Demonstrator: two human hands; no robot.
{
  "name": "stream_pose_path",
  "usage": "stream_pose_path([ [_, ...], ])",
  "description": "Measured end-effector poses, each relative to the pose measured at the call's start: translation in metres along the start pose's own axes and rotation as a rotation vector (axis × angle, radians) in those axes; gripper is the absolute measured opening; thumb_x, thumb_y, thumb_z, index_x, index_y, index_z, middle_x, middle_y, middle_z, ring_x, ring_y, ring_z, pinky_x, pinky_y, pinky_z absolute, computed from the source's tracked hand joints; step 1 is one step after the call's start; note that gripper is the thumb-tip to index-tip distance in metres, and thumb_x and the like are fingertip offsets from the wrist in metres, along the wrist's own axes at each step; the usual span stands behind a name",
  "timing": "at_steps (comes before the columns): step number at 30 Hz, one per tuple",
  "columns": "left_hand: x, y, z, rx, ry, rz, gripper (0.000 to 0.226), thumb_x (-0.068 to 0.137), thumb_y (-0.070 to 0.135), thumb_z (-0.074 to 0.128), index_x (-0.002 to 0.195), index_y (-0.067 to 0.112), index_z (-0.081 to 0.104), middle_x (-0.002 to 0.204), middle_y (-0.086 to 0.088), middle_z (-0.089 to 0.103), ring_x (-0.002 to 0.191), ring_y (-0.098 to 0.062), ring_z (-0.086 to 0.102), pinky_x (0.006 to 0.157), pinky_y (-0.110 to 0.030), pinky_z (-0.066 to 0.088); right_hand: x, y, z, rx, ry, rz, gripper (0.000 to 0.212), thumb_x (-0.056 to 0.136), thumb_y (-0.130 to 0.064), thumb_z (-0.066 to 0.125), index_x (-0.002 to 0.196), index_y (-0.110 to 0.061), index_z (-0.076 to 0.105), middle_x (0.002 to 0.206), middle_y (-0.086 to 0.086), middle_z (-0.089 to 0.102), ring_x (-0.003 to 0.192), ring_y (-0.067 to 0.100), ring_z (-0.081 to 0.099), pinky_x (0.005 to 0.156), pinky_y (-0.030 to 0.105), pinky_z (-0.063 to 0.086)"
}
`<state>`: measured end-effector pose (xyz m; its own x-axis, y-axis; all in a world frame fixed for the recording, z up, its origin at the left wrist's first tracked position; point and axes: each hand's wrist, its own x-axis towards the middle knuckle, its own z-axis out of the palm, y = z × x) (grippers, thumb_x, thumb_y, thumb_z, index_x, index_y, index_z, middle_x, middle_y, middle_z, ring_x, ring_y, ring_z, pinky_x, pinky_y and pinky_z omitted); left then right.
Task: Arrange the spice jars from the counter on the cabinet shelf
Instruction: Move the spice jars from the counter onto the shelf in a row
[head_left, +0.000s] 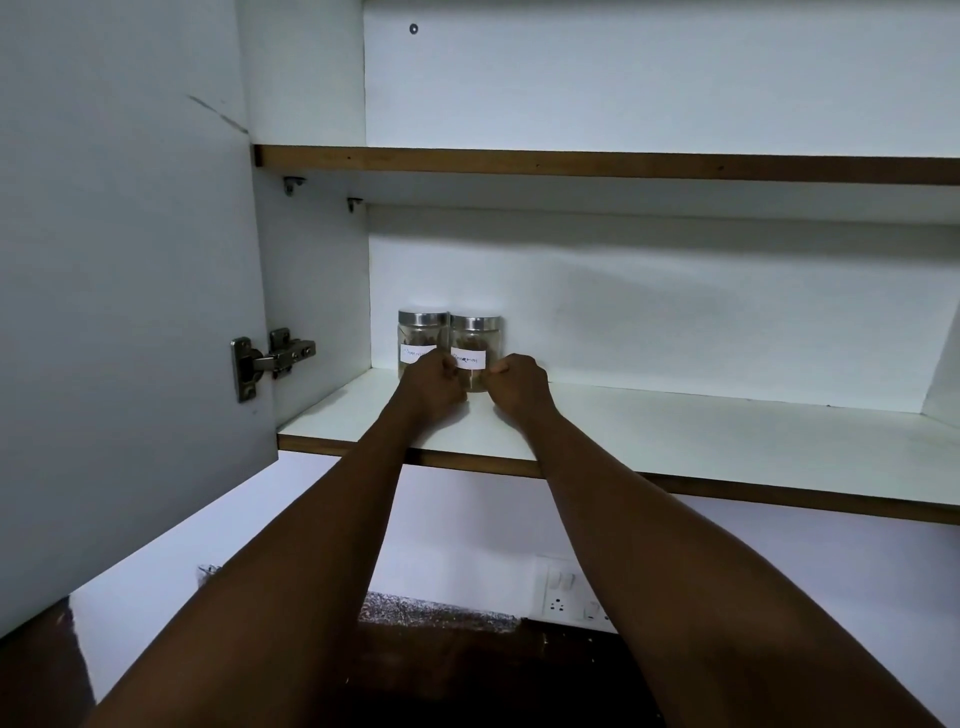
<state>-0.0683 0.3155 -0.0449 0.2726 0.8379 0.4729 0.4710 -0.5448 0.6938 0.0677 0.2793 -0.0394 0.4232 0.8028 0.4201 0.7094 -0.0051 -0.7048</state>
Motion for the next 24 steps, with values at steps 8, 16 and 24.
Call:
stream_pose_path([
  [8, 0.0008, -0.0011, -0.0004, 0.109, -0.060, 0.045, 0.018, 0.082, -0.004, 0.062, 0.098, -0.010, 0.067, 0.102, -0.023, 0.072, 0.088, -0.025, 0.060, 0.070, -0.024, 0.041, 0.0045, 0.0028, 0.0048, -0.005, -0.050, 0.016, 0.025, 0.094, -0.021, 0.056, 0.098, -0.003, 0.071, 0.112, 0.017, 0.071, 0.108, 0.034, 0.064, 0.075, 0.027, 0.039],
  [16, 0.0016, 0.0001, -0.0005, 0.113, -0.093, 0.042, 0.020, 0.085, -0.004, 0.056, 0.100, -0.005, 0.071, 0.102, -0.021, 0.073, 0.086, -0.023, 0.061, 0.063, -0.018, 0.041, 0.0036, 0.0032, 0.0076, -0.020, -0.076, 0.019, 0.032, 0.098, -0.026, 0.048, 0.110, -0.004, 0.068, 0.121, 0.018, 0.068, 0.115, 0.037, 0.062, 0.084, 0.032, 0.044],
  [24, 0.0019, 0.0000, -0.0005, 0.131, -0.092, 0.015, 0.018, 0.079, -0.003, 0.059, 0.093, -0.009, 0.069, 0.098, -0.026, 0.072, 0.087, -0.029, 0.063, 0.068, -0.024, 0.040, -0.0017, 0.0019, 0.0048, -0.031, -0.087, 0.008, 0.035, 0.101, -0.028, 0.048, 0.114, -0.001, 0.066, 0.125, 0.020, 0.067, 0.117, 0.038, 0.061, 0.088, 0.033, 0.046],
])
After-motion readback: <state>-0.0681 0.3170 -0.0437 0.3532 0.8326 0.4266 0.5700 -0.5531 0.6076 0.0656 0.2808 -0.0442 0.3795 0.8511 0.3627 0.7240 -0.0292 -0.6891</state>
